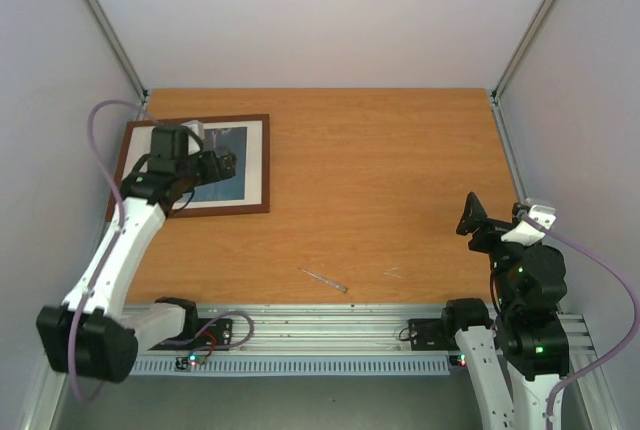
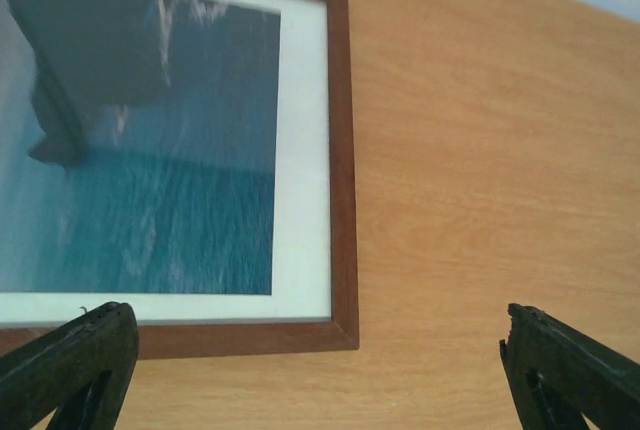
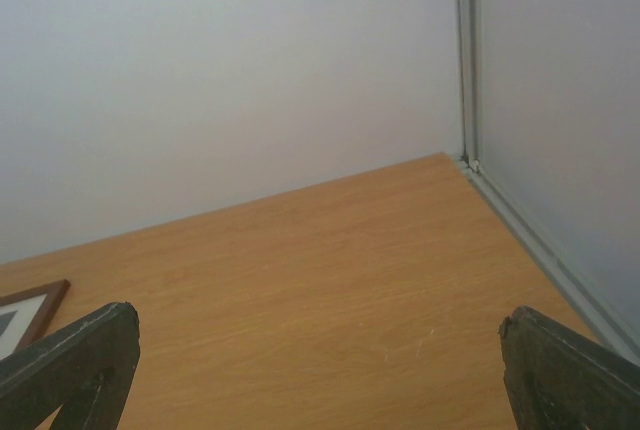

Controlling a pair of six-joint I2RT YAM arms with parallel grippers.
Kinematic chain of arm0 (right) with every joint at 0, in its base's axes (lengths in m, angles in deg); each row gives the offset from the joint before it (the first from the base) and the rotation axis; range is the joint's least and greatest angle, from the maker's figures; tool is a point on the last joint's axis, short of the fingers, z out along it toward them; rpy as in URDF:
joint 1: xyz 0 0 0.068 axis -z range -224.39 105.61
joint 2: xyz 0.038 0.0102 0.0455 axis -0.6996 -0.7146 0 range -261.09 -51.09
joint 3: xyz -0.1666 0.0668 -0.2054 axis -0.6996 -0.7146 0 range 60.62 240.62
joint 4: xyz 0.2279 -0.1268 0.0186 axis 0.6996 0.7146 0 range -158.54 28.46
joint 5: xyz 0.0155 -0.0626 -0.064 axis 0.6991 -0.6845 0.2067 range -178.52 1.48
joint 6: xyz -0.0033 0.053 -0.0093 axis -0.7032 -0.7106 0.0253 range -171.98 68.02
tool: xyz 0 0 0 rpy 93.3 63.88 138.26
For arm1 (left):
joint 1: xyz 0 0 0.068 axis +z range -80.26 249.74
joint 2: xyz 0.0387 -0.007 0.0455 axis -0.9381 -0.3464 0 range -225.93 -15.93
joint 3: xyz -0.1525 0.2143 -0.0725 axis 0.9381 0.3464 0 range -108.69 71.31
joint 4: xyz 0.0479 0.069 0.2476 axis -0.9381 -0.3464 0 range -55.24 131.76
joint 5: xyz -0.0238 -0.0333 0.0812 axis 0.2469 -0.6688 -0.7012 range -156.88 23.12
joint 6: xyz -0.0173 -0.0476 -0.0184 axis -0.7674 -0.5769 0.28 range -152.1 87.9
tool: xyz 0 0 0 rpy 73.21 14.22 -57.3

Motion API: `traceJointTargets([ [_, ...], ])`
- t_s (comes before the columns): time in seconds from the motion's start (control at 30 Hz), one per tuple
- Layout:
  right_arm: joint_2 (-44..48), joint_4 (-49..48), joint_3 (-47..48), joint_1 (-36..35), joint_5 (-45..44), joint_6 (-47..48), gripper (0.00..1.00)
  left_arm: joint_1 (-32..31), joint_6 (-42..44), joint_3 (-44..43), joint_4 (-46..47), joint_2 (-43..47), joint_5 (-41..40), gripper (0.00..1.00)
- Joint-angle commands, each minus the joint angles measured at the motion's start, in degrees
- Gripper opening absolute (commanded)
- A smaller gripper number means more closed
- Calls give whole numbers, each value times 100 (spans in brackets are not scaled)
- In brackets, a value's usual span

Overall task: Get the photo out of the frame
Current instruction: Adjust the photo frame at the center of the board.

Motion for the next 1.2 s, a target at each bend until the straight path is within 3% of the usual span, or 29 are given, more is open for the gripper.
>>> traceJointTargets([
  [0.0,78,-24,-47,-132,-74,2,98,-284,-369,-195,-238,-861,5,99],
  [0.4,211,-59,-78,-249,-44,20,98,-1258,-135,-898,-218,-2898,-642,87],
  [0.7,226,-71,-79,-383,-12,37,98,-1425,8,-1612,-301,-4181,-990,62],
  [1.17,290,-109,-105,-511,-31,46,99,-1454,36,-2076,-223,-5135,-793,44],
])
